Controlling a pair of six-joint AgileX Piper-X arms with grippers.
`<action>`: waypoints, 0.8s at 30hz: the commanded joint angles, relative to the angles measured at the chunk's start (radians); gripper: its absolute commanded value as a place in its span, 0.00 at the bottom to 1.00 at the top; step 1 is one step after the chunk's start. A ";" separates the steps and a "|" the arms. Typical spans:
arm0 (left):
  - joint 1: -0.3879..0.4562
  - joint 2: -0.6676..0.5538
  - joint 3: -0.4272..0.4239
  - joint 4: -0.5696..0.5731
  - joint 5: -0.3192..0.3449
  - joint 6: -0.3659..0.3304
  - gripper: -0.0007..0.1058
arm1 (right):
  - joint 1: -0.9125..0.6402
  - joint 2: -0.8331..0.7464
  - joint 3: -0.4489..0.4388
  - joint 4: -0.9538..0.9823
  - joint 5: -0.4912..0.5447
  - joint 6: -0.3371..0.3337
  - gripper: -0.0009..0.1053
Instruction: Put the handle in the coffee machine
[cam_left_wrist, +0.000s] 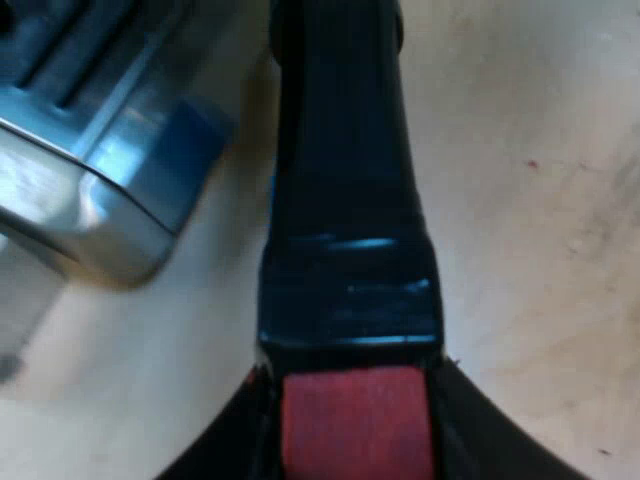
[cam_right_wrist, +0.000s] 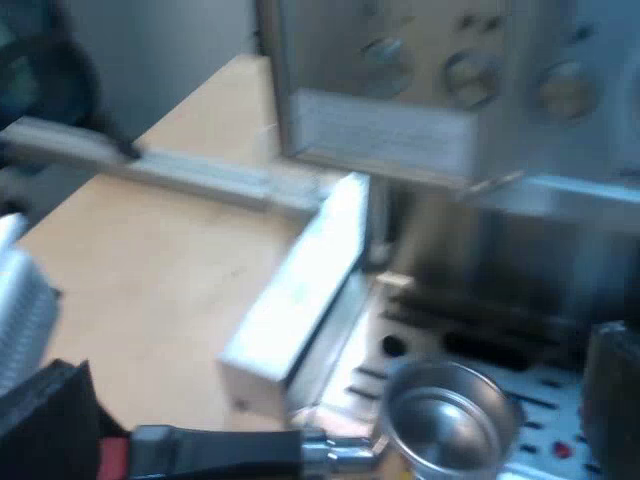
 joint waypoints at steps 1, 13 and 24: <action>0.001 0.030 -0.034 -0.039 0.058 0.006 0.01 | -0.002 0.024 0.001 -0.004 0.055 -0.016 0.93; 0.001 0.201 -0.100 -0.048 0.082 0.109 0.01 | -0.056 0.131 0.001 -0.071 0.223 0.073 0.93; 0.084 0.311 -0.169 -0.048 0.166 0.175 0.01 | -0.108 0.133 0.009 -0.071 0.225 0.105 0.93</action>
